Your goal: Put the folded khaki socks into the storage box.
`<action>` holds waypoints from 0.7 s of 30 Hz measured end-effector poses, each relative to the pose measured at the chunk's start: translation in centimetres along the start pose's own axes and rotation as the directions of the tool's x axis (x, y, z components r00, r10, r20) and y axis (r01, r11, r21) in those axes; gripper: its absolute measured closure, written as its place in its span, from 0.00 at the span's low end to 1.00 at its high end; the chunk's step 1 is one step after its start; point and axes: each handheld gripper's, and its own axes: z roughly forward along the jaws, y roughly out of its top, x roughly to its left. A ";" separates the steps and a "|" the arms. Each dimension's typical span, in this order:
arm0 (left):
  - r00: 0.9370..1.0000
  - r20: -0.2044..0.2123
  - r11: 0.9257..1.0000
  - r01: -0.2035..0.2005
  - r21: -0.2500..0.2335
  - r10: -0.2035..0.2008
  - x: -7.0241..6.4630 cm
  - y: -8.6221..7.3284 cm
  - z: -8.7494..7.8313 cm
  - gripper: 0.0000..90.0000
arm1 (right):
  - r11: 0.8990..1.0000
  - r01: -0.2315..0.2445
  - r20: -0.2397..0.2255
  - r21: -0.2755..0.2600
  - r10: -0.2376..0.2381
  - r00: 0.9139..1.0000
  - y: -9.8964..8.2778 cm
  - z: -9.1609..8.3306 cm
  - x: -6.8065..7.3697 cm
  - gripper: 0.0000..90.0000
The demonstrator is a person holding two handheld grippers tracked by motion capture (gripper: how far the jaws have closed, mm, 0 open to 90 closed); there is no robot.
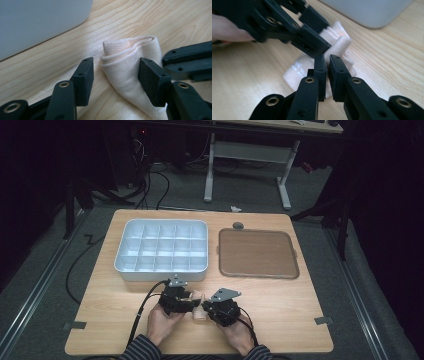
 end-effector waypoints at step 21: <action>0.995 0.060 0.997 0.077 -0.013 -0.076 1.0 0.2 -0.2 0.47 | 0.996 -0.073 0.016 -0.044 0.074 0.997 -0.9 -0.7 -0.8 0.78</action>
